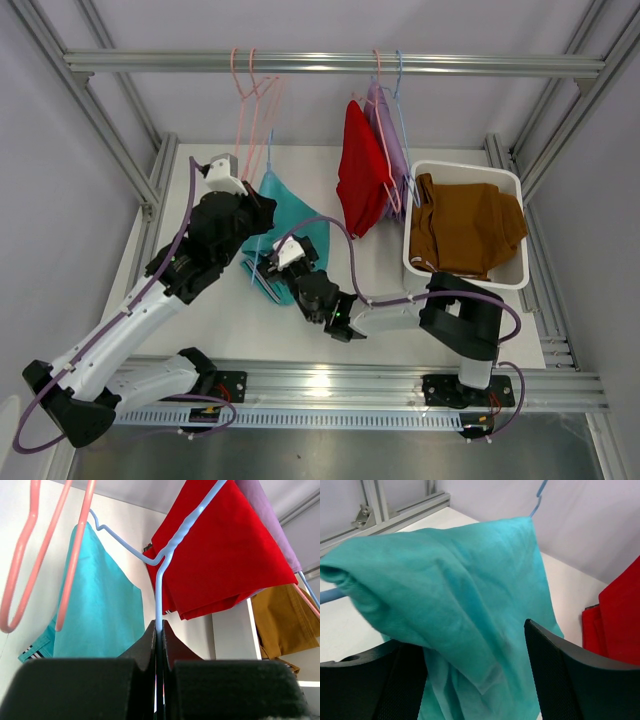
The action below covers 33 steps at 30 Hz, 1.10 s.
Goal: Remove the trousers from the hanger
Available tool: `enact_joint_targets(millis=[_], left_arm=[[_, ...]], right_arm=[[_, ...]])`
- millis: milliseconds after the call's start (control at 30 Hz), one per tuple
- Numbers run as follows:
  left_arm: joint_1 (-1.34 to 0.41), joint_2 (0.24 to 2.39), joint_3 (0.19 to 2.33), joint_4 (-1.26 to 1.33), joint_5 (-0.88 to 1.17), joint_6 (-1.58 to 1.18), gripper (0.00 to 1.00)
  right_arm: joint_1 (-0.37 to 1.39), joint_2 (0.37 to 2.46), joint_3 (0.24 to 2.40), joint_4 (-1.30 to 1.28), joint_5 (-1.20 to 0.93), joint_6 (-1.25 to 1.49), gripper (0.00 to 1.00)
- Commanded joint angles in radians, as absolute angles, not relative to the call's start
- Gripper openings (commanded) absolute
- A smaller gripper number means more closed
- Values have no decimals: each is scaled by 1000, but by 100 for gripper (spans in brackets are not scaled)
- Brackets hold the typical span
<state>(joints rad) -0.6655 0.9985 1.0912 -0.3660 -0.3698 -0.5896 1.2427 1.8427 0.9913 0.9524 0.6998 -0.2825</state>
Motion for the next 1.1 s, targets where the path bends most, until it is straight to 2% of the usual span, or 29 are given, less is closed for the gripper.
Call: enact_joint_targets(millis=[0,367,667,1067], left_arm=[[-673,991,1108,-299,-357,-571,0],[-673,994,1106,-299,-354,-568,0],[-673,1000,1111,-299,-344,-571,1],[-673,1005,1112,-302,-341,-569,0]], right_arm=[[1232,1819,982,1089,749,-284,75],[1155,1789,1008,992,666,-153,64],[1135,1821,1069,968,627,-123,60],[1149,1816,1074,902,580,-46,62]])
